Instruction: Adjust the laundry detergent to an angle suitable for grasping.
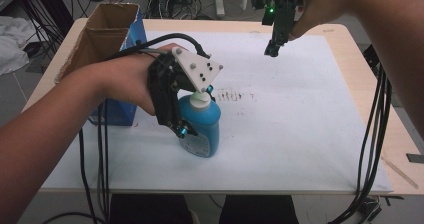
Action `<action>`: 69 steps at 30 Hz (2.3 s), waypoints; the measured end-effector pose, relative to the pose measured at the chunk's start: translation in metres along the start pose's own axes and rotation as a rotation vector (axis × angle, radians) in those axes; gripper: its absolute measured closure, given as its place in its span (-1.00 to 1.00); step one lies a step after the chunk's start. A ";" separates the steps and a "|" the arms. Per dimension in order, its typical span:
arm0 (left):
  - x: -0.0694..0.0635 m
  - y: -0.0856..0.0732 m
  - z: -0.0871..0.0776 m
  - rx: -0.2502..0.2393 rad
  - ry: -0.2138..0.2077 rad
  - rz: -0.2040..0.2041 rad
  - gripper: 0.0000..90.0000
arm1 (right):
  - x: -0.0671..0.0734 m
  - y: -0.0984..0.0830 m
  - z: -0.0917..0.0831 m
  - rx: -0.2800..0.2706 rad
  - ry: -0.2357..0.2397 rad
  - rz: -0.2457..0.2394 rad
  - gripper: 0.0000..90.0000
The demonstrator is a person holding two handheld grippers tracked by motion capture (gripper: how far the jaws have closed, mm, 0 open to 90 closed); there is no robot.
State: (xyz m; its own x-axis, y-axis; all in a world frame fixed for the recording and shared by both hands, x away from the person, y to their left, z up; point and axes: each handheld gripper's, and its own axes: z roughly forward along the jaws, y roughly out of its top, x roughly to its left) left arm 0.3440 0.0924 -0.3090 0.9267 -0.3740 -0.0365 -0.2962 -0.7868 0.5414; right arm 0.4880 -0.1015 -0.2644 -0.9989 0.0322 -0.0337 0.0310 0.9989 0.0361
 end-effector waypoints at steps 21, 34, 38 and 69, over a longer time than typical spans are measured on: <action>-0.001 -0.010 -0.035 0.264 0.063 -0.145 -0.80 | 0.001 0.003 0.002 0.002 0.005 -0.013 -0.97; 0.002 -0.018 -0.057 0.403 0.082 -0.259 -0.96 | 0.005 0.000 -0.001 0.001 0.003 -0.015 -0.97; 0.004 -0.019 -0.062 0.435 0.090 -0.288 -0.96 | 0.005 -0.001 -0.001 -0.003 0.001 -0.018 -0.97; 0.019 -0.025 -0.063 0.543 0.116 -0.398 -0.96 | 0.004 -0.008 -0.004 -0.028 0.006 -0.018 -0.97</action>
State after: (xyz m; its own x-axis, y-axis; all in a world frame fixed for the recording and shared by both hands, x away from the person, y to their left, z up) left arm 0.3835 0.1358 -0.2701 0.9989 0.0256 -0.0390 0.0258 -0.9997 0.0057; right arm 0.4832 -0.1091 -0.2604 -0.9995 0.0143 -0.0290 0.0124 0.9979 0.0634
